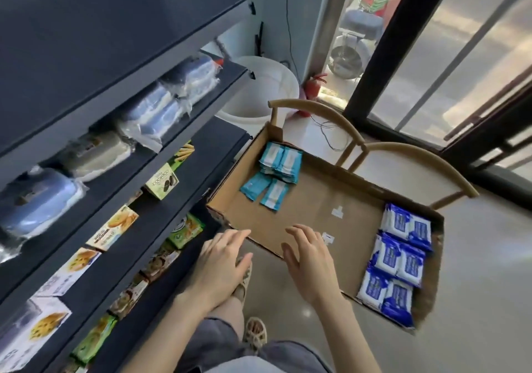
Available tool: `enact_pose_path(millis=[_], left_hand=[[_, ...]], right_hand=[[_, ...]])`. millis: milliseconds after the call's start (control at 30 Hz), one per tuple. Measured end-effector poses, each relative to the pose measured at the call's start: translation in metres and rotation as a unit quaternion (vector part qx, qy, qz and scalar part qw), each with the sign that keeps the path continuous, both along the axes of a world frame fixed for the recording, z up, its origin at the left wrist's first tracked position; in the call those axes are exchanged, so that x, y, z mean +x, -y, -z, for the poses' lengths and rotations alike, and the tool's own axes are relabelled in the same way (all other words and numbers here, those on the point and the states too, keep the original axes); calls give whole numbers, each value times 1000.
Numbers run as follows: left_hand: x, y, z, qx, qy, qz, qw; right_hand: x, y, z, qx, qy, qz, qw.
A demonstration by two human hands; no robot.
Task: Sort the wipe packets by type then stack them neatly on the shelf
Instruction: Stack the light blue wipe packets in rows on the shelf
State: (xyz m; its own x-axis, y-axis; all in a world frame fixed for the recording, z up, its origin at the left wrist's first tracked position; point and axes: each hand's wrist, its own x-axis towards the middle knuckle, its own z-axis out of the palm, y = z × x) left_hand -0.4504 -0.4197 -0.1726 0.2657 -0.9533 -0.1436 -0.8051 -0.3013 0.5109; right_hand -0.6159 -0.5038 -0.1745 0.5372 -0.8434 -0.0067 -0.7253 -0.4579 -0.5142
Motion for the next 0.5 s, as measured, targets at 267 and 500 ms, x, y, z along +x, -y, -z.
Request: enact_pose_path(millis=[267, 500], left_hand=[[56, 110, 21, 19, -13, 23, 999], [113, 211, 65, 104, -67, 26, 992]], right_hand=[[49, 93, 25, 18, -1, 50, 999], [107, 175, 60, 102, -36, 79, 991]])
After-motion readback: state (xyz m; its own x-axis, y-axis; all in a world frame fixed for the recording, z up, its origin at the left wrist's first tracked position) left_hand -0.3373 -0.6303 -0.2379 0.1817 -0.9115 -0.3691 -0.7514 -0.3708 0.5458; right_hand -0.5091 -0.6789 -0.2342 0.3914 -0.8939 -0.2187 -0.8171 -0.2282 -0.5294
